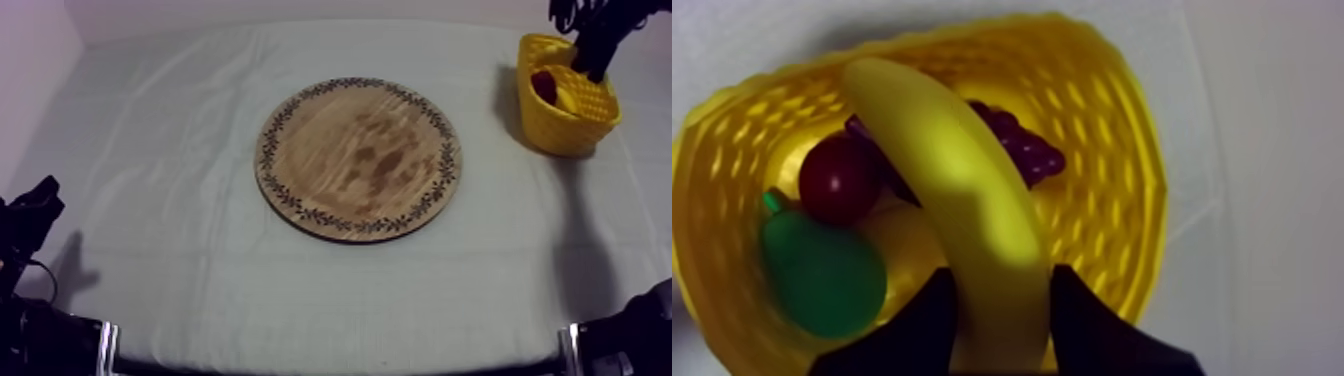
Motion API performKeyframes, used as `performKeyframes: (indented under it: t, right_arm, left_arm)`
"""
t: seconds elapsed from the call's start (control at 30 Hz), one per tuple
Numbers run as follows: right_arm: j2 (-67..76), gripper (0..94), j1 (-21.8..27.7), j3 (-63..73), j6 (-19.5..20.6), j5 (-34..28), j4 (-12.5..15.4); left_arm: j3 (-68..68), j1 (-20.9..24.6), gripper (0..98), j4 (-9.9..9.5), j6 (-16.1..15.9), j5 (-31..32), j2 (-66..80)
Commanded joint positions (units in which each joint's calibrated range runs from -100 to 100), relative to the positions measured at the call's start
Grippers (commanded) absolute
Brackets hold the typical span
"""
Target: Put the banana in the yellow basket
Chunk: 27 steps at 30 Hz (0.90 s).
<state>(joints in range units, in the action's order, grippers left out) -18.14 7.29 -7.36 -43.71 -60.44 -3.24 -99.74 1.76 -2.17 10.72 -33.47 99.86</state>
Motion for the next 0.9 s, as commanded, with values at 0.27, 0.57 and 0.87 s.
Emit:
performKeyframes:
  t: [0.27,0.57,0.87]
  right_arm:
    - [-3.03,52.9,0.36,-3.11,0.97,5.48,1.19]
    - [15.25,4.6,-0.32,-17.78,12.56,11.0,3.21]
    - [46.99,6.9,2.41,-44.26,16.61,13.23,11.48]
  left_arm:
    - [-0.04,0.01,0.1,0.0,0.0,0.0,-0.03]
    - [-0.04,0.01,0.1,0.0,0.0,0.0,-0.03]
    - [-0.04,0.01,0.1,0.0,0.0,0.0,-0.03]
